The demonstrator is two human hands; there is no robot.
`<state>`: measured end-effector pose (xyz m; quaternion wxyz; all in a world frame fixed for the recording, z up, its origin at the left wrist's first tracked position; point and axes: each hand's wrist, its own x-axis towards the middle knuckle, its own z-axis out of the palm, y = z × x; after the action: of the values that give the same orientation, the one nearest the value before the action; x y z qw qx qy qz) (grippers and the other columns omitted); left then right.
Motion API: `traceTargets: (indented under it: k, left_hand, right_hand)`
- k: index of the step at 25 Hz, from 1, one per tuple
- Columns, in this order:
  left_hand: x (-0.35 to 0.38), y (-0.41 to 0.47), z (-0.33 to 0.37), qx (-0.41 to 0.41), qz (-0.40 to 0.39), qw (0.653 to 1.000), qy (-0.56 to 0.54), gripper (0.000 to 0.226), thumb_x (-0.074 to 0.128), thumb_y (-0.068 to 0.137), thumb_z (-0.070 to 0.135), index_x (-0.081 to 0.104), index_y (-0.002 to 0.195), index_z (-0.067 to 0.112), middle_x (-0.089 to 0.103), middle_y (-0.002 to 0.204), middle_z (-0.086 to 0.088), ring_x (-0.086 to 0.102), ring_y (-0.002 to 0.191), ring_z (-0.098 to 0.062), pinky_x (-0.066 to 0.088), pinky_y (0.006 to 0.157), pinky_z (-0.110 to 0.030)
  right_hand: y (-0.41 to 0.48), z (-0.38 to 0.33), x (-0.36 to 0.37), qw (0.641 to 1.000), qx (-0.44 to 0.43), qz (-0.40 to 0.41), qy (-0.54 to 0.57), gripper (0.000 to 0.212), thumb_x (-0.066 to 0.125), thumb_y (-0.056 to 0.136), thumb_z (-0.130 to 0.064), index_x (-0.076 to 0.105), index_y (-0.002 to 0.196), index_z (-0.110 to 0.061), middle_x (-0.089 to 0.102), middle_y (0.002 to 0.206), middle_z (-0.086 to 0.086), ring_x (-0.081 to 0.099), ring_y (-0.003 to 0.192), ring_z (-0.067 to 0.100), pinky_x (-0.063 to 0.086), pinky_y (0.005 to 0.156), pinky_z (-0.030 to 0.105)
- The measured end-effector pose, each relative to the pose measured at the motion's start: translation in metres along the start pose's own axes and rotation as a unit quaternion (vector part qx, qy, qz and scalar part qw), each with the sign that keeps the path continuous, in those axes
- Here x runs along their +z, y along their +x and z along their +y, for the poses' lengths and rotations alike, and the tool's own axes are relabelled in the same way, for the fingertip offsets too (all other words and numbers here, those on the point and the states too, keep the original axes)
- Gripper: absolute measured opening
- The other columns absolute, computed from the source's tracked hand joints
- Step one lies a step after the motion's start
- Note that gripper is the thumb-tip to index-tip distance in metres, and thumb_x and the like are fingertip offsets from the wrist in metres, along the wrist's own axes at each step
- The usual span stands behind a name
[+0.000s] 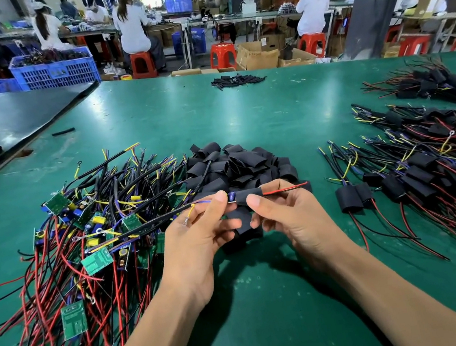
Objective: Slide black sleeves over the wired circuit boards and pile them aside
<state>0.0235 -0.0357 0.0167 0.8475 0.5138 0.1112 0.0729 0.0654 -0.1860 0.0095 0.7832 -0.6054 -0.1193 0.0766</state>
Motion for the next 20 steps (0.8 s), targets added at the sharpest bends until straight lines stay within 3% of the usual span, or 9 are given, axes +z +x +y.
traceTargets:
  k: [5, 11, 15, 18, 20]
  left_hand:
    - [0.0002, 0.0012, -0.0012, -0.008, 0.012, 1.000, 0.007, 0.021, 0.077, 0.071, 0.032, 0.072, 0.083, 0.016, 0.076, 0.089, -0.007, 0.063, 0.058, -0.013, 0.051, 0.057, -0.021]
    - [-0.0017, 0.0031, -0.0030, -0.034, 0.003, 0.999, -0.037, 0.021, 0.077, 0.071, 0.027, 0.069, 0.085, 0.014, 0.074, 0.080, -0.003, 0.066, 0.061, -0.012, 0.053, 0.059, -0.020]
    - [-0.0021, 0.0047, -0.0017, -0.099, -0.018, 0.992, -0.080, 0.026, 0.078, 0.069, 0.024, 0.073, 0.089, 0.009, 0.075, 0.086, -0.008, 0.069, 0.064, -0.012, 0.057, 0.059, -0.021]
    - [0.0020, 0.0035, -0.0033, -0.128, -0.020, 0.988, -0.084, 0.021, 0.079, 0.066, 0.026, 0.075, 0.079, 0.010, 0.075, 0.082, -0.010, 0.071, 0.063, -0.013, 0.057, 0.057, -0.022]
    - [0.0033, 0.0030, -0.0049, -0.136, -0.018, 0.987, -0.082, 0.027, 0.079, 0.066, 0.027, 0.073, 0.084, 0.007, 0.075, 0.082, -0.010, 0.072, 0.064, -0.014, 0.057, 0.057, -0.023]
  right_hand:
    - [-0.0003, 0.0042, 0.0026, 0.999, -0.018, 0.026, -0.022, 0.044, 0.081, 0.077, -0.025, 0.060, 0.106, 0.000, 0.070, 0.070, 0.007, 0.063, 0.058, 0.013, 0.045, 0.054, 0.017]
    - [-0.0025, 0.0079, 0.0047, 0.999, -0.017, 0.029, -0.043, 0.017, 0.079, 0.083, -0.022, 0.066, 0.091, -0.016, 0.070, 0.069, 0.001, 0.064, 0.061, 0.015, 0.046, 0.054, 0.018]
    - [-0.0035, 0.0041, 0.0068, 0.997, -0.015, 0.047, -0.051, 0.026, 0.081, 0.079, -0.032, 0.069, 0.091, -0.013, 0.071, 0.071, -0.001, 0.065, 0.060, 0.015, 0.046, 0.054, 0.019]
    - [-0.0038, 0.0012, 0.0086, 0.997, -0.014, 0.044, -0.062, 0.018, 0.075, 0.078, -0.040, 0.072, 0.082, -0.022, 0.071, 0.071, -0.002, 0.064, 0.058, 0.014, 0.046, 0.054, 0.019]
    - [-0.0039, 0.0009, 0.0101, 0.995, -0.024, 0.039, -0.086, 0.016, 0.071, 0.083, -0.042, 0.074, 0.074, -0.029, 0.069, 0.068, -0.004, 0.061, 0.056, 0.010, 0.045, 0.053, 0.018]
